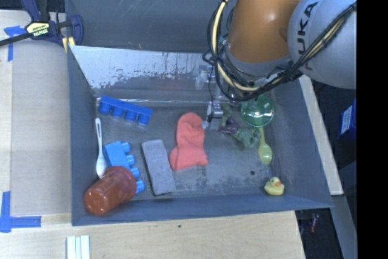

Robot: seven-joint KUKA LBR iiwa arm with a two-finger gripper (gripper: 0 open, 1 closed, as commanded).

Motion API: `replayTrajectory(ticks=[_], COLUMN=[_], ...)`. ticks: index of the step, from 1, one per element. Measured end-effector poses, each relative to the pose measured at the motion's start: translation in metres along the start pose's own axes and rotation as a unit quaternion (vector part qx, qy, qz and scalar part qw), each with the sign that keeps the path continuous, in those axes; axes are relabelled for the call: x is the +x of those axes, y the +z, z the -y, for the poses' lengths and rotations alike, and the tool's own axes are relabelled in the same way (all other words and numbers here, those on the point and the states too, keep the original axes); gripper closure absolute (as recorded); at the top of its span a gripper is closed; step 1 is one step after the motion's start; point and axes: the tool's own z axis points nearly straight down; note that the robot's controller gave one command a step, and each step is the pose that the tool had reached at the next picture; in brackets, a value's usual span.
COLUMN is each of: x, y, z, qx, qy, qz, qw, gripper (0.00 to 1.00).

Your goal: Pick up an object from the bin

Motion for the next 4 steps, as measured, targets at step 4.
replayTrajectory(ticks=[4], x=[-0.009], y=[0.049], z=[-0.006], qx=[0.002], qy=[-0.207], qz=[0.0081], qw=[0.9783], gripper=[0.00])
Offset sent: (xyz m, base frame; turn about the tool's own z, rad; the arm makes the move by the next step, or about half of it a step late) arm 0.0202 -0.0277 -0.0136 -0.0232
